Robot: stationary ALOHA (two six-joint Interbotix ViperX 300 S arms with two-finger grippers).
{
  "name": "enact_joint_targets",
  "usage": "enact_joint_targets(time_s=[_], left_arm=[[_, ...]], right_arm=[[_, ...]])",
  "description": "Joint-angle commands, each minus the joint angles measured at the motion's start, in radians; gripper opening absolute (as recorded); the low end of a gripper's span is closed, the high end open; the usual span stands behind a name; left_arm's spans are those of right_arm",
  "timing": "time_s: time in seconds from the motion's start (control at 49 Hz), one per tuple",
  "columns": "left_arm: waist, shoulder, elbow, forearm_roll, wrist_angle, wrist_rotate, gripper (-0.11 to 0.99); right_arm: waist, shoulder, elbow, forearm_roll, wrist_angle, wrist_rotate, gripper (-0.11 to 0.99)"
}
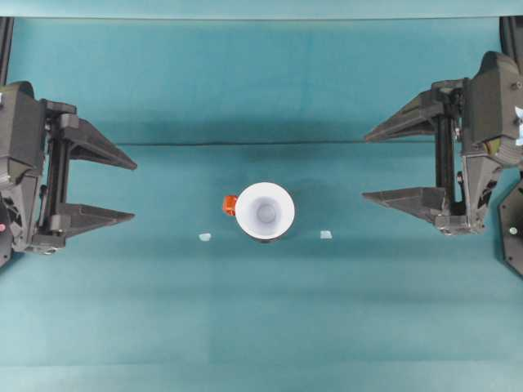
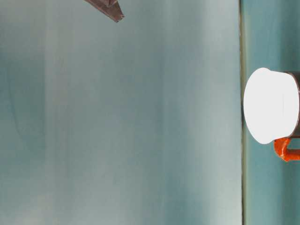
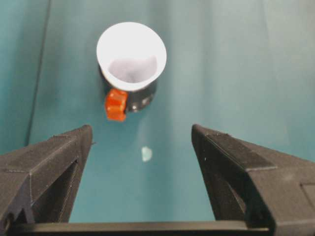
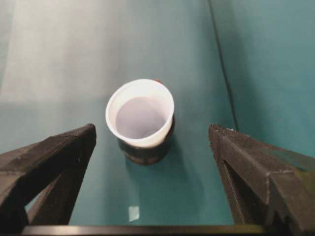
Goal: Put the paper cup into the moved red handle cup holder.
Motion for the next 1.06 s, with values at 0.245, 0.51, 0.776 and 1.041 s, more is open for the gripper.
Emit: enact_joint_targets(time_s=[0.245, 0.51, 0.776, 1.041], left_arm=[[-0.002, -0.003, -0.012, 0.002, -0.008, 0.002, 0.89], [-0.002, -0.003, -0.015, 0.002, -0.008, 0.002, 0.89], [-0.011, -0.003, -0.014, 0.002, -0.008, 0.002, 0.89], [-0.012, -0.003, -0.015, 0.002, -0.008, 0.0, 0.89]], right_arm=[[0.002, -0.005, -0.009, 0.002, -0.008, 0.006, 0.82], [0.0, -0.006, -0.009, 0.002, -0.009, 0.008, 0.82], [0.0, -0.006, -0.009, 0.002, -0.009, 0.008, 0.82], [0.0, -0.008, -0.009, 0.002, -0.008, 0.009, 0.82]])
